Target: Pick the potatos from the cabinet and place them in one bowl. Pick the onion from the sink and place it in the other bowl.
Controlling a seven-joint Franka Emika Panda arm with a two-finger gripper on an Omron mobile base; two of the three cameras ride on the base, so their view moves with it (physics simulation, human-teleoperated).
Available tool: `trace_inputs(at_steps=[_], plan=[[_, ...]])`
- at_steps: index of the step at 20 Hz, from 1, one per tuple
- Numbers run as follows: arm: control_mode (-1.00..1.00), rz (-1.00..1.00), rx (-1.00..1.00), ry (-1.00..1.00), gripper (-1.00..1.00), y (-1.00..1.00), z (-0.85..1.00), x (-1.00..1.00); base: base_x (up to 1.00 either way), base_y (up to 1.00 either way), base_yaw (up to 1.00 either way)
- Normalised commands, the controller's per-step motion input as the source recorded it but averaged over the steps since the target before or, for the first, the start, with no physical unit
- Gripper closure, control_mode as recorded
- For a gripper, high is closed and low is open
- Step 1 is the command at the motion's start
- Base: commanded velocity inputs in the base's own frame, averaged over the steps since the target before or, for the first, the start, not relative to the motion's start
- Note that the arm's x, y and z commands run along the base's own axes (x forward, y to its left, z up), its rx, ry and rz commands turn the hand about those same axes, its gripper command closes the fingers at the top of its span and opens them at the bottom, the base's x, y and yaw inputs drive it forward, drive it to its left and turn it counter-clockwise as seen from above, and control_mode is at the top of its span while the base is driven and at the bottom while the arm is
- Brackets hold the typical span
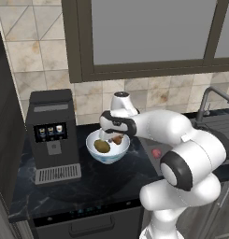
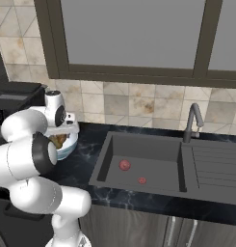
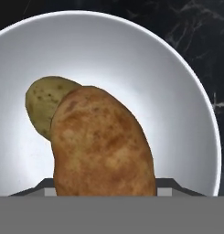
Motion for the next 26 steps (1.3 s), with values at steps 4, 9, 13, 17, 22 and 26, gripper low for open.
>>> trace_inputs(at_steps=[4,9,13,17,22,26], plan=[[-1.00,0.00,0.00,0.00,1.00,0.10,-0.13,0.00,0.00,0.00,0.00],[-1.00,0.00,0.00,0.00,1.00,0.06,-0.10,0.02,0.00,0.00,0.00],[-1.00,0.00,0.00,0.01,1.00,0.06,-0.12,0.01,0.00,0.00,0.00],[-1.00,0.00,0.00,0.01,-1.00,0.01,-0.04,0.01,0.00,0.00,0.00],[-1.00,0.00,0.00,0.00,-1.00,0.00,0.00,0.01,0.00,0.00,0.00],[-1.00,0.00,0.00,0.00,-1.00,0.03,0.00,0.00,0.00,0.00,0.00]])
